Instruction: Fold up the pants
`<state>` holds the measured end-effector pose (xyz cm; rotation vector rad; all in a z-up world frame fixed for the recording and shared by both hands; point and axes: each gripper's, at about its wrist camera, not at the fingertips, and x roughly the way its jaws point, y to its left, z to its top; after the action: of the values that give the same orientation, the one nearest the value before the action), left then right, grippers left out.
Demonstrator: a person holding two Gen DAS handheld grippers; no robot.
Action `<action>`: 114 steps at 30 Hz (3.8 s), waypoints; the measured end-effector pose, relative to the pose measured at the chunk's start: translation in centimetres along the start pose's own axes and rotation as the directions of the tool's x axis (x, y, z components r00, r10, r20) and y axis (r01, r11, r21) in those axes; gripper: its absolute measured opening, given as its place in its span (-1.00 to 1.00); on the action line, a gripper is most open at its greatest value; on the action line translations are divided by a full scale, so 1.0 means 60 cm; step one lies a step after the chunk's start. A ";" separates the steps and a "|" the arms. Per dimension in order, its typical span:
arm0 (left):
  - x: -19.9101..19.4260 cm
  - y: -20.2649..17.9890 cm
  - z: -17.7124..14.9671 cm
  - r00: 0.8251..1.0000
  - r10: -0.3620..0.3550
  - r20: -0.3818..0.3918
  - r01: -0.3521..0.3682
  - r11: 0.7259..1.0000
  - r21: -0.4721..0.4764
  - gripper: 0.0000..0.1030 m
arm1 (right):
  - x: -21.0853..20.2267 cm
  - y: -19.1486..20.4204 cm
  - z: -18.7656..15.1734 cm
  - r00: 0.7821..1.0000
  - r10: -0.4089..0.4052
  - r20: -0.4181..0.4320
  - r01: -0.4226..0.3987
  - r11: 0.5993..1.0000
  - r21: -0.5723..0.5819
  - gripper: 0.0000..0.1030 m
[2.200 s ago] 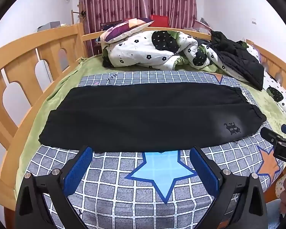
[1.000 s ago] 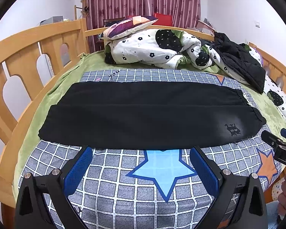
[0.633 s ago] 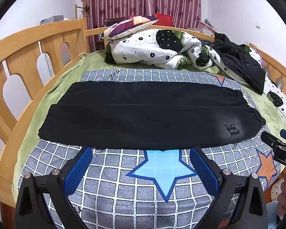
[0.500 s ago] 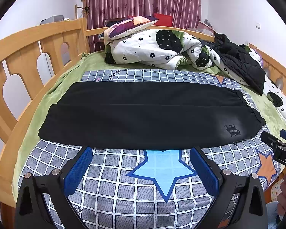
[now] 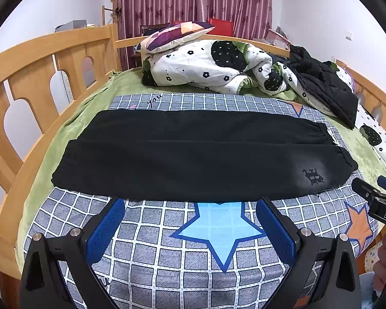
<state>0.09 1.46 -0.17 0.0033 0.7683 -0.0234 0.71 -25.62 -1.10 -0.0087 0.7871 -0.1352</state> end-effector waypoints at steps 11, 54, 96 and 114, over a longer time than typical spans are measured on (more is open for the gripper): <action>0.000 -0.001 0.000 1.000 -0.004 0.002 0.004 1.000 -0.002 1.00 | -0.001 0.002 0.000 1.000 0.003 0.002 -0.003 1.000 0.002 1.00; 0.358 0.370 -0.049 0.991 -0.013 -0.136 -0.073 0.792 -0.606 -0.24 | 0.360 -0.278 -0.052 0.980 0.192 -0.054 -0.147 0.878 0.455 -0.01; 0.404 0.289 0.252 0.970 0.236 0.055 -0.217 0.947 -0.237 0.51 | 0.455 -0.236 0.264 0.991 0.130 0.009 -0.128 0.963 0.237 0.30; 0.466 0.386 0.029 0.981 -0.181 -0.071 0.098 0.776 -0.623 0.49 | 0.428 -0.300 0.023 0.966 0.254 -0.040 -0.208 0.863 0.460 0.42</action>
<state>21.92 24.04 -18.44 -0.6912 0.8755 0.0902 17.44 -46.73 -17.20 0.5405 0.8352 -0.0885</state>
